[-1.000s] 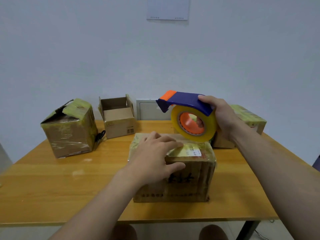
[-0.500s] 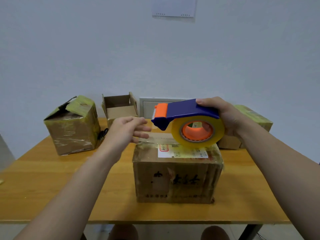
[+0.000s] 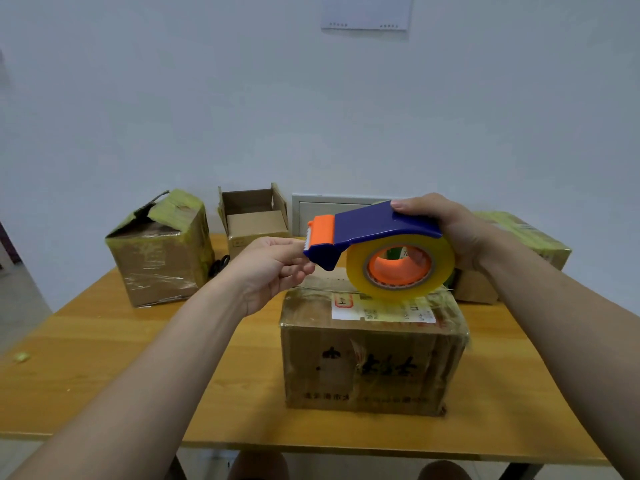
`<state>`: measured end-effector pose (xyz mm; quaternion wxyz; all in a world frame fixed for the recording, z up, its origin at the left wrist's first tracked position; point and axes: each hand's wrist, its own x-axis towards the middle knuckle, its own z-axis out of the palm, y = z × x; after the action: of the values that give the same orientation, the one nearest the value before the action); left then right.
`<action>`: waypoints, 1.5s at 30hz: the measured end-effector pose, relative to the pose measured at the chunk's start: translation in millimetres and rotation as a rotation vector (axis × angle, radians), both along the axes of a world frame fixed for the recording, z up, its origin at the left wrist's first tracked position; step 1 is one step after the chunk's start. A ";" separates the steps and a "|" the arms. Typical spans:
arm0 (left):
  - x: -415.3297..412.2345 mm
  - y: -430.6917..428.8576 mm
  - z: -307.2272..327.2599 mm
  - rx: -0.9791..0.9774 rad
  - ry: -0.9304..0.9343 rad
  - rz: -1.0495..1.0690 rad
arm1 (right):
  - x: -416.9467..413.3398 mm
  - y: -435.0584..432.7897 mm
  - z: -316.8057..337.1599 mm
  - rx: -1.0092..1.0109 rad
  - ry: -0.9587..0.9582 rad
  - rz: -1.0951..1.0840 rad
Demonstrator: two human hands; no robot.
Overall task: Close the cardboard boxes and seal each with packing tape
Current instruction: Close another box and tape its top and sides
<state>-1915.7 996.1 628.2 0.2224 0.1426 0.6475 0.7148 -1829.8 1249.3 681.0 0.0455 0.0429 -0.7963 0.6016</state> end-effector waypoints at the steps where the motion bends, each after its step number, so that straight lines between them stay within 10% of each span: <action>1: -0.6 -0.5 -0.7 -0.002 0.000 0.010 | -1.3 0.0 0.7 0.001 -0.008 0.012; 17: -7.3 -14.4 -18.2 -0.014 -0.080 0.006 | -17.9 -4.8 26.9 0.014 -0.202 0.295; 32: -8.8 -24.6 -36.7 0.317 -0.328 -0.123 | -24.0 -17.5 34.9 0.135 -0.247 0.246; 45: -7.4 -27.6 -52.7 0.157 -0.265 -0.061 | -25.8 -19.9 37.5 0.460 -0.218 0.148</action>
<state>-1923.1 968.5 575.5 0.3158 0.0836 0.5501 0.7685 -1855.5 1229.4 718.5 -0.0958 0.0450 -0.9071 0.4075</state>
